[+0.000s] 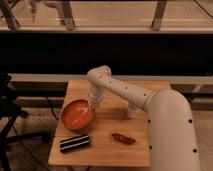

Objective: Drag the ceramic bowl in a circle

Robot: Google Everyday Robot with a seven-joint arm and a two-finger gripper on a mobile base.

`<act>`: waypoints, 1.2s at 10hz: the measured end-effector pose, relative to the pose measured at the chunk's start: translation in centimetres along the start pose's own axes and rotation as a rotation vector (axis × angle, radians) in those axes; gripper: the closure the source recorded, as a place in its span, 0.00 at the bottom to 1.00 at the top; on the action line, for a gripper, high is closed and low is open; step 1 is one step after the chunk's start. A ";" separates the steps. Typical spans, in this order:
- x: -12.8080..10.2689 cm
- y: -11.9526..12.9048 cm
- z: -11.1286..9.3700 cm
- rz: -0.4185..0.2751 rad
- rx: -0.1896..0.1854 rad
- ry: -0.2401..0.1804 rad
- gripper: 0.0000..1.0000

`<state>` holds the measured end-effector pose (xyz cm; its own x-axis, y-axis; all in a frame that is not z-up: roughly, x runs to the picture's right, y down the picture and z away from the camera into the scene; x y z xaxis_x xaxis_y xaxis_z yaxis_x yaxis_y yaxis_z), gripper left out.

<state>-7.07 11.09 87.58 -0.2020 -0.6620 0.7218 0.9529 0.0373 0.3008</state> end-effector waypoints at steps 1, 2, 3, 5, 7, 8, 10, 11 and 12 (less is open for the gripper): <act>1.7 1.3 -0.1 0.058 0.044 0.010 0.98; 2.8 1.8 -0.2 0.097 0.064 0.024 0.98; 3.5 2.0 -0.2 0.133 0.076 0.036 0.98; 4.2 4.1 -1.0 0.244 0.066 0.074 0.98; 4.1 6.6 -2.2 0.334 0.052 0.110 0.98; 3.7 8.3 -3.2 0.385 0.040 0.138 0.98; 2.7 11.3 -4.9 0.459 0.019 0.177 0.98; 1.9 12.7 -5.7 0.486 0.008 0.193 0.98; 1.2 13.1 -6.0 0.491 0.003 0.197 0.98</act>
<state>6.55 6.24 88.64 0.3144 -0.6942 0.6475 0.9240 0.3802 -0.0410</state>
